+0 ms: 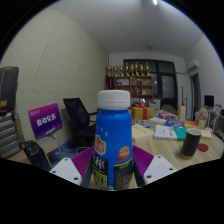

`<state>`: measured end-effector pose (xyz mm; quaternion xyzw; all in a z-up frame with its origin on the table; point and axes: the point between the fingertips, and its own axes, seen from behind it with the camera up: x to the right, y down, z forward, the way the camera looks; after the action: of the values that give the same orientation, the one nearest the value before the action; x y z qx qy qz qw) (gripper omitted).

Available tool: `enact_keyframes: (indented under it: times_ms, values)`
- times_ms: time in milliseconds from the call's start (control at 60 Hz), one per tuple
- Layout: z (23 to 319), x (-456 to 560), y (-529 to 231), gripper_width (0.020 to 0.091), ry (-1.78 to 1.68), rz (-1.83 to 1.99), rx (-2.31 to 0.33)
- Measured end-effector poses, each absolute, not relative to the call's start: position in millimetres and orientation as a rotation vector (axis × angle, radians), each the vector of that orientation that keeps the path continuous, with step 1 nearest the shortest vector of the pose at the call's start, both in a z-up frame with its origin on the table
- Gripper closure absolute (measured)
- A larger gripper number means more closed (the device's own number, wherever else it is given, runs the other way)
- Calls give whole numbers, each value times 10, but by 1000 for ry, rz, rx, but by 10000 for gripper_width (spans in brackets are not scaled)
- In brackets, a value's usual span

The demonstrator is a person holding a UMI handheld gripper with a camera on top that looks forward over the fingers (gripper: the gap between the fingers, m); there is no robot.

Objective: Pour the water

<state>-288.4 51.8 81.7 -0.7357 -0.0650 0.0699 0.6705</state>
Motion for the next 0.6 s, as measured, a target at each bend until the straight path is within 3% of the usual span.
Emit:
enact_keyframes:
  times_ms: [317,433,533,600]
  values:
    - [907,-2951,598,542,-254,201,-1630]
    - [1438,-2755,605,542,-171,393,-1554]
    - [2030,-2499,563,543,77,786,-1498]
    - [2200,-2195,634,543,283,1109,-1458]
